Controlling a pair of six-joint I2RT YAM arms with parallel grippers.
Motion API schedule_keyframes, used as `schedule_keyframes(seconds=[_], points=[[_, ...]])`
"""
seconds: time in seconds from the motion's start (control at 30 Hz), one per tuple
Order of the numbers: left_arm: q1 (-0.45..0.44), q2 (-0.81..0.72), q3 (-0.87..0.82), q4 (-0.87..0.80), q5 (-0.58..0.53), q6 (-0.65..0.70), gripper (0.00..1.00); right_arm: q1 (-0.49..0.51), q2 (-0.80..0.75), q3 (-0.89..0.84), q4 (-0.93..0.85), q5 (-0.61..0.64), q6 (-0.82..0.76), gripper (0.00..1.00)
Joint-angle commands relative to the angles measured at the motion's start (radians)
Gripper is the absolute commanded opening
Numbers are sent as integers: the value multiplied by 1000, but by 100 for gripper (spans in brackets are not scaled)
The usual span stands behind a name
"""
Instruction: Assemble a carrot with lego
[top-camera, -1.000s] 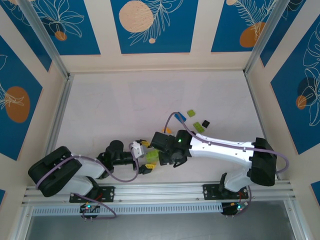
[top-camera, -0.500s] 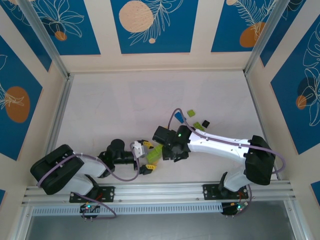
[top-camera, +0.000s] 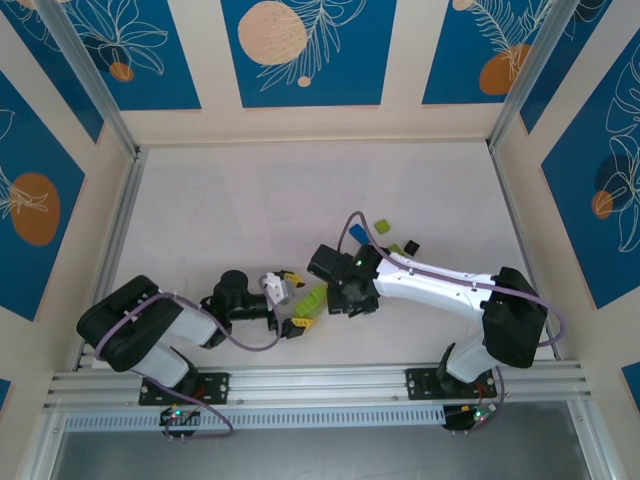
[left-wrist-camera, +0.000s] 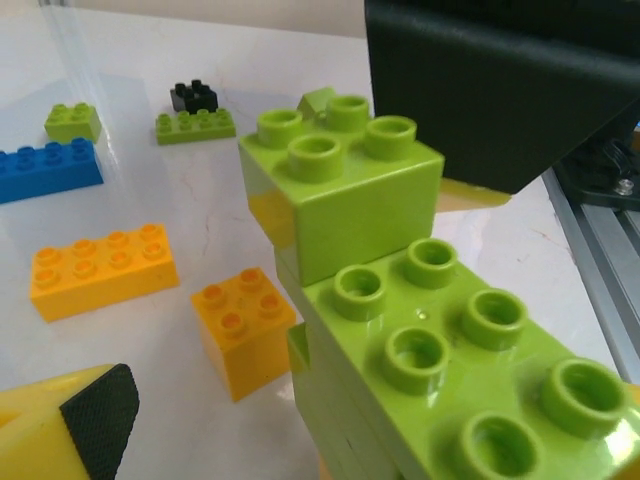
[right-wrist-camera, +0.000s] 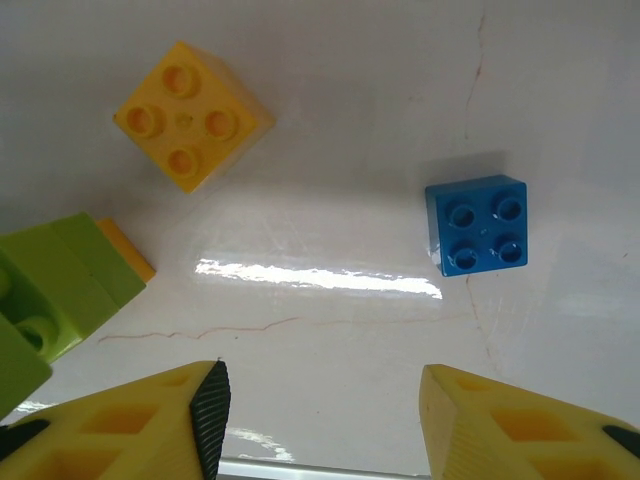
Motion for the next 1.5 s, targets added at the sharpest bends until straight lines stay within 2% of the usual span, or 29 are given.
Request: schedule_keyframes(seconds=[0.0,0.2,0.4,1.17,1.47], points=[[11,-8,18,48,95,9,99,-16,12,27,1,6,-30,54],[8,-70,33,-30,215,9,99,-48,37,46,13,9,-61,54],[3,-55,39,-36,243,9,99,-52,62,72,30,4,-79,54],[1,16,56,-39,162,37,99,-58,197,268,38,4,-170,53],[24,43,52,2,139,23,99,-57,221,309,71,-43,-227,53]])
